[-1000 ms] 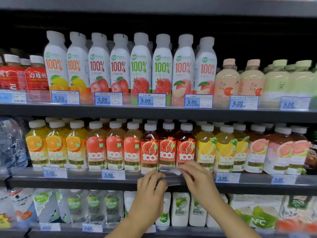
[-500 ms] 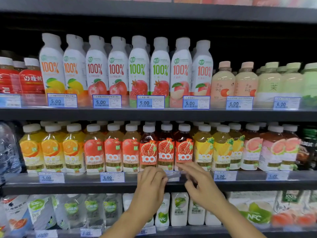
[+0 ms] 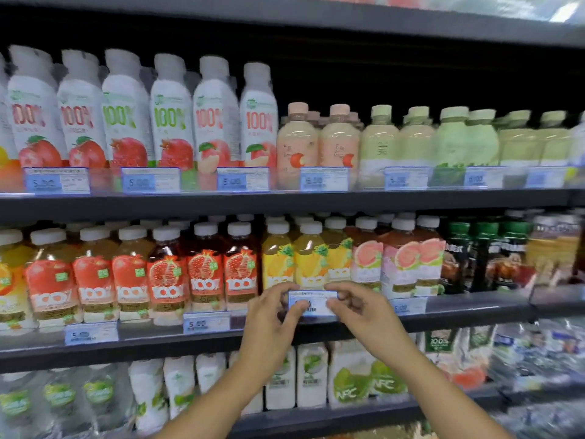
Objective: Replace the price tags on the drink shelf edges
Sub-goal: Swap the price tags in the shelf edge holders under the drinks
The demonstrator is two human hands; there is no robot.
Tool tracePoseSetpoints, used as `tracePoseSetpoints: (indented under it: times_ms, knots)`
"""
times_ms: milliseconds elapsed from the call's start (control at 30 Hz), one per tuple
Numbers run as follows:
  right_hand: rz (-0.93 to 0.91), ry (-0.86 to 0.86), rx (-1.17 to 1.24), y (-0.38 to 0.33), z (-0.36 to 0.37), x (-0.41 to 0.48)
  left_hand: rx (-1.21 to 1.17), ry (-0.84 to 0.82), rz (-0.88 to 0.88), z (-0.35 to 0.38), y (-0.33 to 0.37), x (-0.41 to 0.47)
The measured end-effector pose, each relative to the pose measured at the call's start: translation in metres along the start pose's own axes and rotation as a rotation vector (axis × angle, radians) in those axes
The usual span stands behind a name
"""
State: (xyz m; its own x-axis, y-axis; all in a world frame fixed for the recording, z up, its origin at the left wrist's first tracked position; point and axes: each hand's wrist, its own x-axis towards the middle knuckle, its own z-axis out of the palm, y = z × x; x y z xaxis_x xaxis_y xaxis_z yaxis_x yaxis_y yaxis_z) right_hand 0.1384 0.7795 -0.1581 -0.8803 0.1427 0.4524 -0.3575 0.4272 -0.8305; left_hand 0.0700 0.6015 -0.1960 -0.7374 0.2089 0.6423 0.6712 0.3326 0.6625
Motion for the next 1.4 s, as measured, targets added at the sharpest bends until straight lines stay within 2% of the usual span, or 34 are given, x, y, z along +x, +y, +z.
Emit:
tracePoseSetpoints:
  times_ms: [400,800,900,1000,1067,1167,1400]
  knots:
    - [-0.063,-0.103,0.012,0.069,-0.18,0.008,0.098,0.13,-0.011,0.162,0.098,0.001]
    - [-0.076,-0.103,0.069,0.086,-0.234,0.009,0.174,0.1,-0.014,0.206,0.136,0.009]
    - [-0.077,-0.095,-0.015,0.09,-0.247,0.009,0.161,0.063,-0.016,0.217,0.137,0.012]
    - [-0.095,-0.015,-0.165,0.102,-0.269,0.009,0.157,-0.007,-0.021,0.238,0.137,0.012]
    - [-0.023,0.084,-0.161,0.115,-0.289,0.009,0.272,-0.061,0.082,0.254,0.135,0.01]
    - [0.092,0.202,-0.082,0.129,-0.318,0.008,0.532,-0.115,0.393,0.284,0.126,0.004]
    - [0.225,0.222,0.015,0.142,-0.335,-0.004,0.859,-0.193,0.488,0.317,0.119,-0.007]
